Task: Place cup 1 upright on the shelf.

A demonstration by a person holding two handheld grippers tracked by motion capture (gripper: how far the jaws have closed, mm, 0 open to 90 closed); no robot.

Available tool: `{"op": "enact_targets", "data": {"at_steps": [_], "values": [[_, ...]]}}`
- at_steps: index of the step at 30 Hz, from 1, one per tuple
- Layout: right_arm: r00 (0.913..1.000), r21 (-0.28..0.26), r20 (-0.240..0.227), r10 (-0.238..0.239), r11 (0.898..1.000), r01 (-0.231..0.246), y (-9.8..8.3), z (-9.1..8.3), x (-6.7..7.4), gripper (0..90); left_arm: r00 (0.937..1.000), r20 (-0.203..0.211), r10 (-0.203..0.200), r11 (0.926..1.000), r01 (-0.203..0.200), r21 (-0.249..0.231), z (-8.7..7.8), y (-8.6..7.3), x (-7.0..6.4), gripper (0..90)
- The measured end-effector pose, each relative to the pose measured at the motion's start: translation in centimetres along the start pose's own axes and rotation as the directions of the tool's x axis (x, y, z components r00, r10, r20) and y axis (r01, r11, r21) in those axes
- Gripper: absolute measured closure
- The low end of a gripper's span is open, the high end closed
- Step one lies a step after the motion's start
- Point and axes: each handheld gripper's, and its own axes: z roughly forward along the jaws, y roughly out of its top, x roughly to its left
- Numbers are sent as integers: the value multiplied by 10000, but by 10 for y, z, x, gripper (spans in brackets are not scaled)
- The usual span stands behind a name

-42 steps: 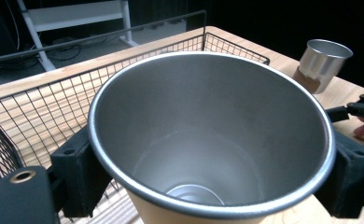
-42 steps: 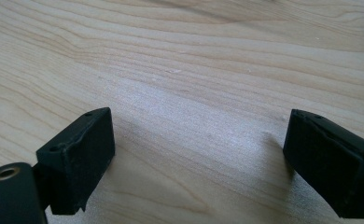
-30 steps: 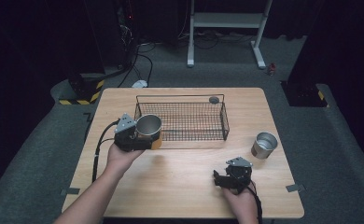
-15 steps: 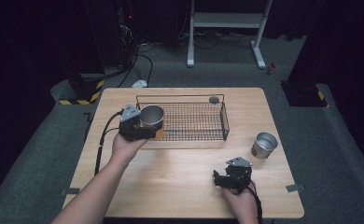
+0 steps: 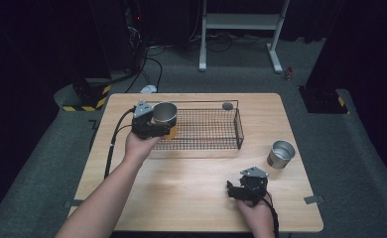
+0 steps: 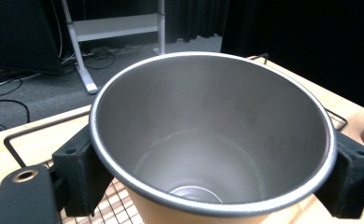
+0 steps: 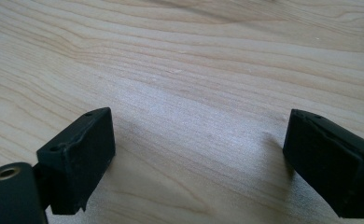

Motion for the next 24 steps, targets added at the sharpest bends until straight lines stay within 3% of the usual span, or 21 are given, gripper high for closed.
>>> {"op": "enact_targets", "data": {"at_steps": [6, 10, 15, 20, 24], "values": [[10000, -9, -4, -19, 10000, 19, 0, 0, 0, 92, 9998, -185, 8, 9999, -5, 163, 15, 3, 5, 137], [10000, -15, -15, -54, 10000, 54, 0, 0, 0, 93, 9993, -187, -317, 9990, 322, 311, 30, 0, 5, 137], [10000, -38, 9, -38, 10000, 39, 0, 0, 0, 96, 9987, -356, -357, 9983, 373, 452, 44, -6, 4, 137], [10000, -51, -3, -34, 10000, 34, 0, 0, 1, 101, 9954, -425, -861, 9931, 892, 766, 55, -12, 8, 137], [10000, -72, 5, -56, 10000, 57, 0, 0, 1, 104, 9948, -619, -807, 9904, 871, 1075, 63, -18, 9, 137]]}}
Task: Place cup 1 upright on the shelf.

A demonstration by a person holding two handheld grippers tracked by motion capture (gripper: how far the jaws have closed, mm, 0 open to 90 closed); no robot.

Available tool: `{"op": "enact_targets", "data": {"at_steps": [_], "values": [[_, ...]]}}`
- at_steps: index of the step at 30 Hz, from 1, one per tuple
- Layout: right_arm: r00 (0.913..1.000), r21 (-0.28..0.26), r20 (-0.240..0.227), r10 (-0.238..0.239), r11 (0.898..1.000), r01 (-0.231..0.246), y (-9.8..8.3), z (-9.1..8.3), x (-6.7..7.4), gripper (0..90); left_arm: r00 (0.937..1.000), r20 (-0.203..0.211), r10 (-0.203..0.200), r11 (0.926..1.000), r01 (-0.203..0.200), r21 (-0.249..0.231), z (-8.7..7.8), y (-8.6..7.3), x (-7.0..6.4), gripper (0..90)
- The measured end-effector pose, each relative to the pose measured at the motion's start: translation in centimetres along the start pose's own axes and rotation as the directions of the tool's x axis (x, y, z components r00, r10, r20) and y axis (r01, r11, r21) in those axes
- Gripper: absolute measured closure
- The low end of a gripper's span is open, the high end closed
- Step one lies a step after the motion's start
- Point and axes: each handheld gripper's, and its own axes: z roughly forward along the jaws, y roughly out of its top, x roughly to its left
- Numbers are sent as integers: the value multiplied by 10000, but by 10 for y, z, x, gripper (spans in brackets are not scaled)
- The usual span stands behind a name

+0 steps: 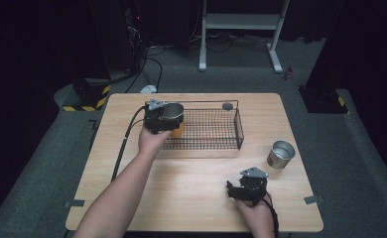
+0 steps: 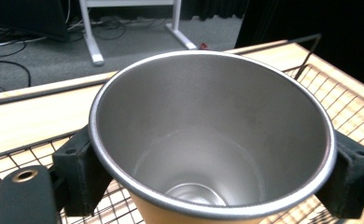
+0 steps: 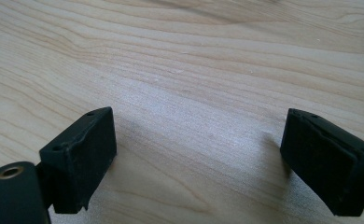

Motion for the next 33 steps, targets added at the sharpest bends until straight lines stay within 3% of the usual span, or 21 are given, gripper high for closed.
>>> {"op": "enact_targets", "data": {"at_steps": [5, 7, 13, 20, 24, 33], "values": [[10000, -1, 2, -1, 10000, 1, 0, 0, 0, 104, 9999, 64, -103, 9989, 100, 460, 6, -4, 1, 136], [10000, -1, 4, -4, 10000, 4, 0, 0, 0, 103, 9999, -103, 83, 9981, -77, 611, 9, -7, 0, 136], [10000, 8, -5, -38, 10000, 38, 0, 0, 0, 105, 9995, -303, -7, 9964, 32, 849, 14, -12, 1, 135], [10000, 9, -16, -43, 10000, 43, 0, 0, 0, 105, 9984, -540, 192, 9950, -137, 992, 15, -14, 2, 135], [10000, 10, -16, -41, 10000, 41, 0, 0, 0, 105, 9987, -511, 55, 9943, 0, 1069, 15, -16, 3, 135], [10000, 7, -47, -38, 10000, 38, 0, 0, 0, 108, 9962, -750, 438, 9924, -347, 1180, 17, -18, 0, 133]]}}
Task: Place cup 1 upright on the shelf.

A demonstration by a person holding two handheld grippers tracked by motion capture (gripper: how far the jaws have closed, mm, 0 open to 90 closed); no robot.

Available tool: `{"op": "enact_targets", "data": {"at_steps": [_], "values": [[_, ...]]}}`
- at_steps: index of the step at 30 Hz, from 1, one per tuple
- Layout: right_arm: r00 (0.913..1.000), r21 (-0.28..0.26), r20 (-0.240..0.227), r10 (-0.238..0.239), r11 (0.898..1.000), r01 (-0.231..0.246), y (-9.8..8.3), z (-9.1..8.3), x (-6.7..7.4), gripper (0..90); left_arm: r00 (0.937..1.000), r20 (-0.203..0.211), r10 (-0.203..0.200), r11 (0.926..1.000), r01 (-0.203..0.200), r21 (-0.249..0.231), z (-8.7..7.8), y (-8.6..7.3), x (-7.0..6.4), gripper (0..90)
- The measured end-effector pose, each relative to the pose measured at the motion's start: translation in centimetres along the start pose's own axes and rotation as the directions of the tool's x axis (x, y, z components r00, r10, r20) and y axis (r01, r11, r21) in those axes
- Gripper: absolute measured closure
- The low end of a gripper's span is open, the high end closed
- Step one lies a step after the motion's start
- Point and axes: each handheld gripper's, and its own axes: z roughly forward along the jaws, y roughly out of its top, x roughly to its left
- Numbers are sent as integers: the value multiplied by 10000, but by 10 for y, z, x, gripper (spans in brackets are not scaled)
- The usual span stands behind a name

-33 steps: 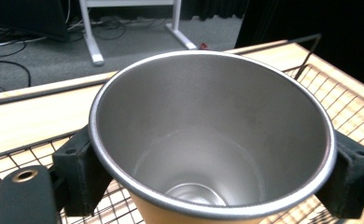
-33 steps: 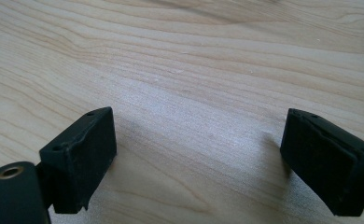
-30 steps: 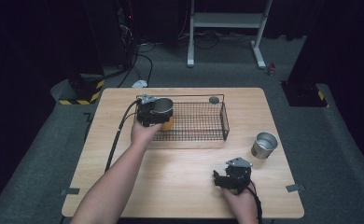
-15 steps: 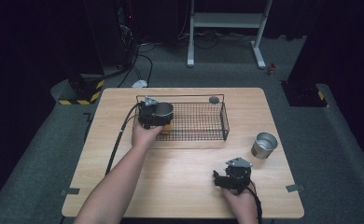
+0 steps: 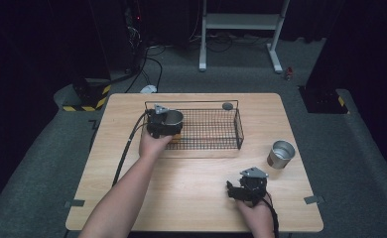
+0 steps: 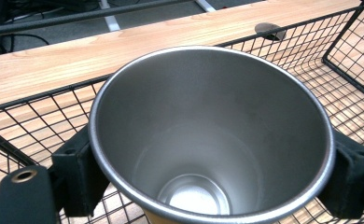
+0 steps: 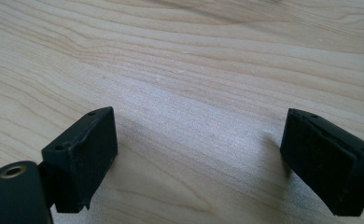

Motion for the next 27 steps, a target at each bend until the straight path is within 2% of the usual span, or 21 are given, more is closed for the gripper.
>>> {"op": "enact_targets", "data": {"at_steps": [3, 11, 13, 19, 21, 27], "values": [[10000, -1, 1, -2, 10000, 2, 0, 0, 0, 108, 9999, -37, 98, 10000, -98, -16, -1, -1, 0, 133], [10000, 1, -1, -1, 10000, 1, 0, 0, 0, 107, 10000, -69, -43, 9999, 42, -118, -1, -6, 1, 131], [10000, 1, -3, -1, 10000, 1, 0, 0, 0, 107, 9999, -102, 83, 9999, -85, -119, -2, -8, 2, 130], [10000, -23, -1, 2, 10000, -2, 0, 0, 0, 107, 10000, -90, 41, 9999, -42, -126, -3, -10, 4, 130], [10000, -23, 6, -1, 10000, 1, 0, 0, 0, 107, 9999, -107, -31, 9999, 30, -127, -4, -10, 4, 110], [10000, -5, 6, -6, 10000, 6, 0, 0, 0, 107, 9998, -116, 165, 9998, -164, 72, -6, -8, 4, 52]]}}
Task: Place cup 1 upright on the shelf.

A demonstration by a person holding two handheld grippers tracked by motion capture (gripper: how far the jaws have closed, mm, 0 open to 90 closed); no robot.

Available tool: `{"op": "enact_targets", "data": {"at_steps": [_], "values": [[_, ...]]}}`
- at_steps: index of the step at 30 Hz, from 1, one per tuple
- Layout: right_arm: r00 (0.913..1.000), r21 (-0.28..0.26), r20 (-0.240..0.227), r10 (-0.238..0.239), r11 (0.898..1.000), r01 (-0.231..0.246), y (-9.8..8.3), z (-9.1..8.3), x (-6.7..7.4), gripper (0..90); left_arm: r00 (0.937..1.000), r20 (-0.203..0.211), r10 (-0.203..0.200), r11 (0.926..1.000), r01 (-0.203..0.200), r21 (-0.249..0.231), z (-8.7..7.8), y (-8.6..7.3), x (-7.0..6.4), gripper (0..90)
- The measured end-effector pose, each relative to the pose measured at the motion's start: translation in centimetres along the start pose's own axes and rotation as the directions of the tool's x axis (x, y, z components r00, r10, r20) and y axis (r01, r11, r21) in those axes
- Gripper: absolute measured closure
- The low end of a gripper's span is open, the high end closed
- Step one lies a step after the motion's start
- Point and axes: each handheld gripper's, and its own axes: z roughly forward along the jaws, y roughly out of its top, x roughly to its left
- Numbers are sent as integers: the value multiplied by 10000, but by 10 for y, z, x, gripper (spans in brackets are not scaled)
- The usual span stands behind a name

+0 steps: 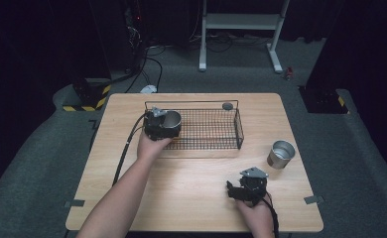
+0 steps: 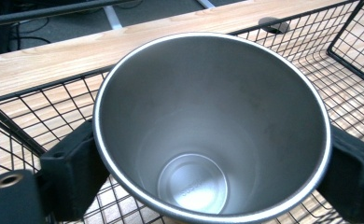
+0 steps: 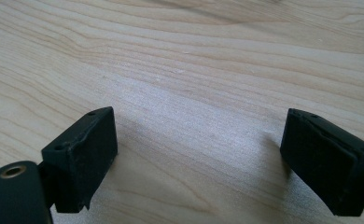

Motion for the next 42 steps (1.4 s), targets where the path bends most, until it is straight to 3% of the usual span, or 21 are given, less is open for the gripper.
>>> {"op": "enact_targets", "data": {"at_steps": [4, 24, 29, 34, 42], "values": [[10000, -17, 0, 5, 10000, -5, 0, 0, 0, 107, 10000, 8, -16, 9998, 16, 173, -1, 1, -1, 0], [10000, -15, -7, 5, 10000, -5, 0, 0, 0, 107, 9999, 15, 159, 9998, -159, -130, -25, 1, -3, 0], [10000, 3, -4, -1, 10000, 1, 0, 0, 0, 107, 9997, 176, 191, 9996, -187, -211, -35, -1, -4, 0], [10000, -21, 2, 3, 10000, -3, 0, 0, 0, 107, 9992, 406, -10, 9998, 17, -176, -44, -6, -5, 0], [10000, -22, 4, 4, 10000, -4, 0, 0, 0, 107, 9990, 418, 144, 9997, -134, -219, -56, -20, -2, 0]]}}
